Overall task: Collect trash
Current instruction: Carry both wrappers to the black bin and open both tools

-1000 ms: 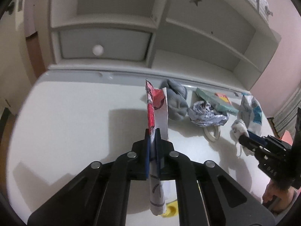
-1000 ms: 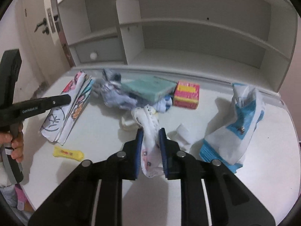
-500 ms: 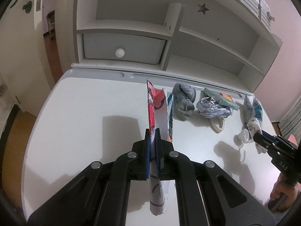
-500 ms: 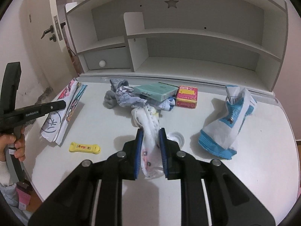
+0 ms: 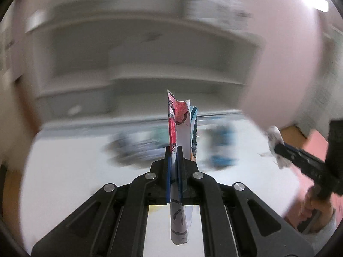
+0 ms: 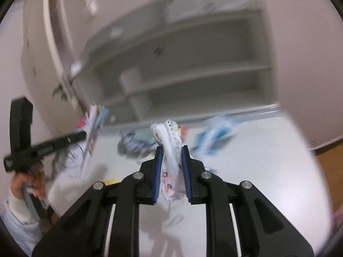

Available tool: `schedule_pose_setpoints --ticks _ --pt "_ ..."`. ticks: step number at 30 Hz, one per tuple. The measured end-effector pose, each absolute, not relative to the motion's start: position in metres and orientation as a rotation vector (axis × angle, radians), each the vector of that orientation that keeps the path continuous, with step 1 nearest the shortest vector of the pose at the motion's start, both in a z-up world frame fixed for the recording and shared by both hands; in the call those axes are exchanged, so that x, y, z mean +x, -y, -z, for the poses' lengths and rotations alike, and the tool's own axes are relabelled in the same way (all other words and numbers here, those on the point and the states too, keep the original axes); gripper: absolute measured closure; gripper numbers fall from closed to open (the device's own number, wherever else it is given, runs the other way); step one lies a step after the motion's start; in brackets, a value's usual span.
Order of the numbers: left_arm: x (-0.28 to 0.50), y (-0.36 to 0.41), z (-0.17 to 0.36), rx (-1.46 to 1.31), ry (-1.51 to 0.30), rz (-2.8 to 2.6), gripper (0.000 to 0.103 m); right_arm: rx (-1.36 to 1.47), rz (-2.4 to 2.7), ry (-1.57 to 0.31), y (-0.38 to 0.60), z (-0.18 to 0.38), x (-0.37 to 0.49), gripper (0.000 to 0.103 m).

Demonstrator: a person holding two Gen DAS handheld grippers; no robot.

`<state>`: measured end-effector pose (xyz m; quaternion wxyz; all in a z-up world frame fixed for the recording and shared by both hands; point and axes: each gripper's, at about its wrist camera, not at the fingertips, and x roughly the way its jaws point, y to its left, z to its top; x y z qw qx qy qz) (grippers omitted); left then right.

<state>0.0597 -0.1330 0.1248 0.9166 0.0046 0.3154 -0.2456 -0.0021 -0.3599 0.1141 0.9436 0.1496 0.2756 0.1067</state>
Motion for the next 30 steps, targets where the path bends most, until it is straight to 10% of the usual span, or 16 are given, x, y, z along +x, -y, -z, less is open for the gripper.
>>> schedule_pose_setpoints --ticks 12,20,26,27,28,29,30 --pt "-0.115 0.477 -0.026 0.343 -0.931 1.343 0.099 0.714 0.287 -0.654 0.593 -0.033 -0.224 0.084" --pt "-0.144 0.562 0.182 0.58 -1.37 1.244 0.1 1.125 0.454 -0.997 0.655 0.188 -0.291 0.084" --pt "-0.144 0.579 0.208 0.614 -1.393 1.225 0.097 1.228 0.427 -1.028 0.666 0.229 -0.294 0.083" --pt "-0.144 0.581 0.207 0.612 -1.383 1.218 0.079 1.237 0.423 -1.024 0.666 0.23 -0.292 0.069" --pt "-0.143 0.582 0.207 0.603 -1.379 1.217 0.033 1.25 0.428 -1.026 0.67 0.232 -0.297 0.055" --pt "-0.145 0.584 0.204 0.582 -1.351 1.212 0.011 1.263 0.441 -1.025 0.673 0.231 -0.298 0.026" --pt "-0.148 0.583 0.196 0.56 -1.289 1.211 0.006 1.267 0.452 -1.013 0.678 0.229 -0.303 0.019"
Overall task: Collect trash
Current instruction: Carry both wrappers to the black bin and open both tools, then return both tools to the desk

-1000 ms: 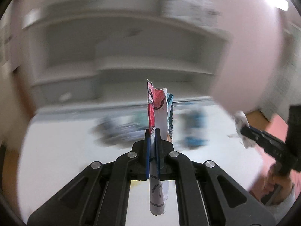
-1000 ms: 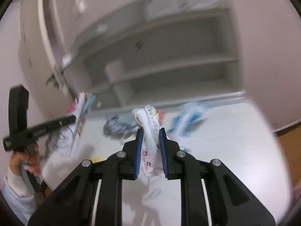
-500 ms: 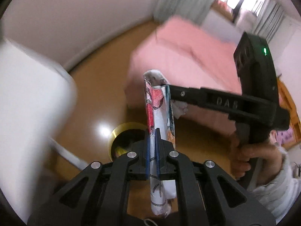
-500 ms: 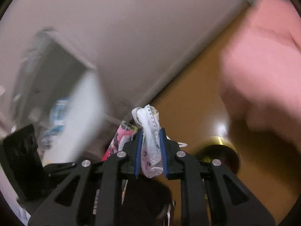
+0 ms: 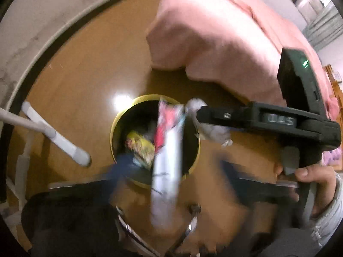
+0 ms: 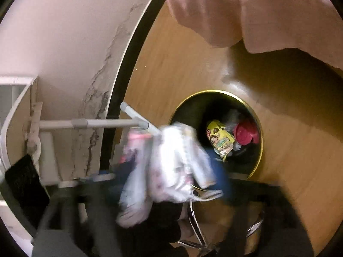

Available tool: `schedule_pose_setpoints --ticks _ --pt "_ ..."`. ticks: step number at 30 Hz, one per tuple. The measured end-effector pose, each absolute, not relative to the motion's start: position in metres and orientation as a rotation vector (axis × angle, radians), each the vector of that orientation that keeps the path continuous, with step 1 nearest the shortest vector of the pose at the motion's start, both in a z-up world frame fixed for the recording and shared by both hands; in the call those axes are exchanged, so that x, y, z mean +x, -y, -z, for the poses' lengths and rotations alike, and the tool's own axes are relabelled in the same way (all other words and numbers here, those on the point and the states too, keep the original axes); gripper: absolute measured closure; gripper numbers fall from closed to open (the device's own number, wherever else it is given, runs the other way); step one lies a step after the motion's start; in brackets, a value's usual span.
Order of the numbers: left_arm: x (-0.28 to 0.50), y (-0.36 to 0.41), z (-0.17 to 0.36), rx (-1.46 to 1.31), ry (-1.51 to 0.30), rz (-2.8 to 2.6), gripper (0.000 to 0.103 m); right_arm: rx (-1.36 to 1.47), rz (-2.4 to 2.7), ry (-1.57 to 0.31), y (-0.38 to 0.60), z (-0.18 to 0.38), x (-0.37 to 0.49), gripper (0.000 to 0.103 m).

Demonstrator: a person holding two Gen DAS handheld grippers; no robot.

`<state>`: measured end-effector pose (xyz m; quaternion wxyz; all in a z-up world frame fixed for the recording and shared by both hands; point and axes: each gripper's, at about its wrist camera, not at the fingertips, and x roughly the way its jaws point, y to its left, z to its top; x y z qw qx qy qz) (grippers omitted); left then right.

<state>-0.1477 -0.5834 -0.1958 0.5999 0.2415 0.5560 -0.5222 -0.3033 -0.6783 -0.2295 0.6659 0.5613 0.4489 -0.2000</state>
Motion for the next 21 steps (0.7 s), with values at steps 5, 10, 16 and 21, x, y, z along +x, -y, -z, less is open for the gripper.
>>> schedule_pose_setpoints --ticks 5,10,16,21 --pt "-0.173 0.583 0.154 0.58 -1.133 1.319 0.006 1.2 0.523 -0.973 0.687 0.202 -0.314 0.019" --pt "-0.177 0.543 0.059 0.479 -0.848 1.385 0.006 0.882 0.772 -0.889 0.673 0.128 -0.325 0.012" --pt "-0.121 0.437 -0.021 0.438 -0.652 1.15 0.006 0.443 0.966 -0.705 0.616 0.034 -0.307 0.007" --pt "-0.039 0.291 -0.04 0.294 -0.708 0.752 0.006 0.335 0.86 -0.676 0.572 0.007 -0.254 0.007"
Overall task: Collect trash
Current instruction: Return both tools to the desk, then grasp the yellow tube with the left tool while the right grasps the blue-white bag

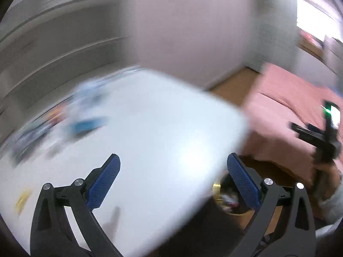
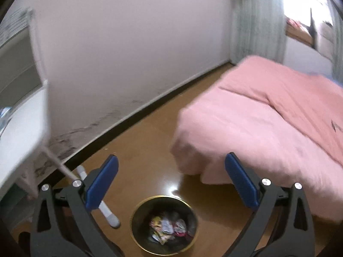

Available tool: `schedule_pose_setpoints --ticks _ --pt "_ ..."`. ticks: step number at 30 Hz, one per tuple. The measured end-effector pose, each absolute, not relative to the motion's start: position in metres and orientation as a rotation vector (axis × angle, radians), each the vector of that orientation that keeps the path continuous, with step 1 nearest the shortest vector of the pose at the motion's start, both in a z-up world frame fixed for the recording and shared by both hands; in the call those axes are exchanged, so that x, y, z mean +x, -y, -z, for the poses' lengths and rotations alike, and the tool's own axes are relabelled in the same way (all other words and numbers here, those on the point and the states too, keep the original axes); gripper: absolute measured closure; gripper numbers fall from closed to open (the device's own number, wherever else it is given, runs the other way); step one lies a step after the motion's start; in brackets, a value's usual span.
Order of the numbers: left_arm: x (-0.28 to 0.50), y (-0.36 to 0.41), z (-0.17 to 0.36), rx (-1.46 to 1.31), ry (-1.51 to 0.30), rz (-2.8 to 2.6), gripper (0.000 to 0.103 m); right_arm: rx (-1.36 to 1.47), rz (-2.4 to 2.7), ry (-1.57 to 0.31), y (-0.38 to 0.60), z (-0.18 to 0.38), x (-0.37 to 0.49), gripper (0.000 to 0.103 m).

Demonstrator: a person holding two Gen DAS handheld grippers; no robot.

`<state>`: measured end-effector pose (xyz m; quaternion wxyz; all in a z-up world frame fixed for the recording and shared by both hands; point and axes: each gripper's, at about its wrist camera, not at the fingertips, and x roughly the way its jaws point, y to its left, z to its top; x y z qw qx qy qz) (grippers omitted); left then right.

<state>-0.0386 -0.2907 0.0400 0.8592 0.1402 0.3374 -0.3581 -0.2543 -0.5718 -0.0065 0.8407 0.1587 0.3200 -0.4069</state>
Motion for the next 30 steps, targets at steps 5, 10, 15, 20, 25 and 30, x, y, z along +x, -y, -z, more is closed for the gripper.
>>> schedule_pose_setpoints --ticks 5,10,15,20,25,30 --pt "0.019 0.145 -0.027 0.173 -0.814 0.385 0.006 0.255 0.673 -0.674 0.517 -0.012 -0.177 0.007" --pt "0.059 0.079 -0.004 0.134 -0.911 0.32 0.033 0.157 0.493 -0.644 0.443 -0.034 -0.109 0.007" --pt "0.075 0.072 0.001 0.206 -0.91 0.339 0.033 0.128 0.353 -0.649 0.393 -0.047 -0.063 0.007" --pt "0.083 0.081 0.002 0.282 -0.887 0.447 0.056 0.095 0.286 -0.679 0.359 -0.053 -0.02 0.007" --pt "0.091 0.084 0.001 0.28 -0.866 0.45 0.091 0.103 0.238 -0.716 0.339 -0.05 0.026 0.007" --pt "0.115 0.06 -0.002 0.197 -0.878 0.383 0.091 0.116 0.167 -0.742 0.315 -0.048 0.08 0.007"
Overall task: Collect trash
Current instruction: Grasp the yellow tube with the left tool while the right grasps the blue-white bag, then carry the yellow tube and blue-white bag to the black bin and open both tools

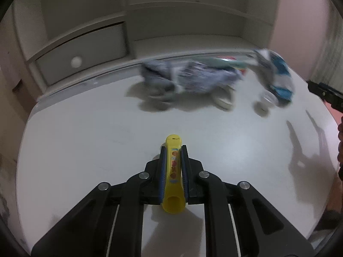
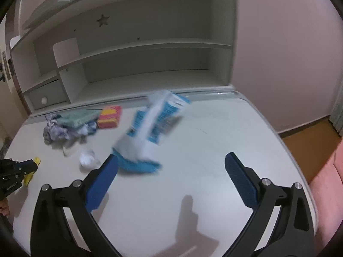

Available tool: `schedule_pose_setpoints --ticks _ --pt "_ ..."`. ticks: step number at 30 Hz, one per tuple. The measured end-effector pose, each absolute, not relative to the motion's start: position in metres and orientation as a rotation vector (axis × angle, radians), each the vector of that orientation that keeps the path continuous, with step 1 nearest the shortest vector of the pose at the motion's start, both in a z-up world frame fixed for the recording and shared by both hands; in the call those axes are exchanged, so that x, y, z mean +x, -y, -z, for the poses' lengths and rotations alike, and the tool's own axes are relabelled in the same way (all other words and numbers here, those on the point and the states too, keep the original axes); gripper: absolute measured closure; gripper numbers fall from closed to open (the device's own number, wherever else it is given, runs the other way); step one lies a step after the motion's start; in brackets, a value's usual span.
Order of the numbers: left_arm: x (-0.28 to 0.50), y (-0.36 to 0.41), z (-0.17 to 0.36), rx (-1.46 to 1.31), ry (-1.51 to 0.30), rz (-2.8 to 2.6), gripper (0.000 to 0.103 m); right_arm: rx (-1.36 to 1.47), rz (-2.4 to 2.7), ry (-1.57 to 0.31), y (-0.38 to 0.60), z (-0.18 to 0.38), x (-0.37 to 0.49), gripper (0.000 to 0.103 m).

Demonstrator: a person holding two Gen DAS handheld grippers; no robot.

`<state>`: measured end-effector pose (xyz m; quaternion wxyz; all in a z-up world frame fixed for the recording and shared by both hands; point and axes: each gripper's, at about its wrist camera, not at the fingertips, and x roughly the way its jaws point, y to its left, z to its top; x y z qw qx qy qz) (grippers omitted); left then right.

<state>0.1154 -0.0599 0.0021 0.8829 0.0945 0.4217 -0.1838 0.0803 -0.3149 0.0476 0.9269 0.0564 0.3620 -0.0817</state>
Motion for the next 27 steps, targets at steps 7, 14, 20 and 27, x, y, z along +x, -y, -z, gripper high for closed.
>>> schedule_pose_setpoints --ticks 7,14,20,27 --pt "0.143 0.036 -0.006 0.145 -0.873 0.328 0.091 0.202 0.128 -0.833 0.312 -0.032 0.14 0.007" --pt "0.16 0.023 -0.009 0.075 -0.878 0.308 0.091 0.309 0.101 -0.906 0.321 -0.011 0.169 0.06" --pt "0.155 0.027 -0.018 0.081 -0.859 0.317 0.091 0.355 0.076 -0.836 0.325 -0.023 0.155 0.066" --pt "0.131 0.059 -0.047 0.104 -0.796 0.377 0.091 0.353 0.048 -0.755 0.335 -0.047 0.119 0.066"
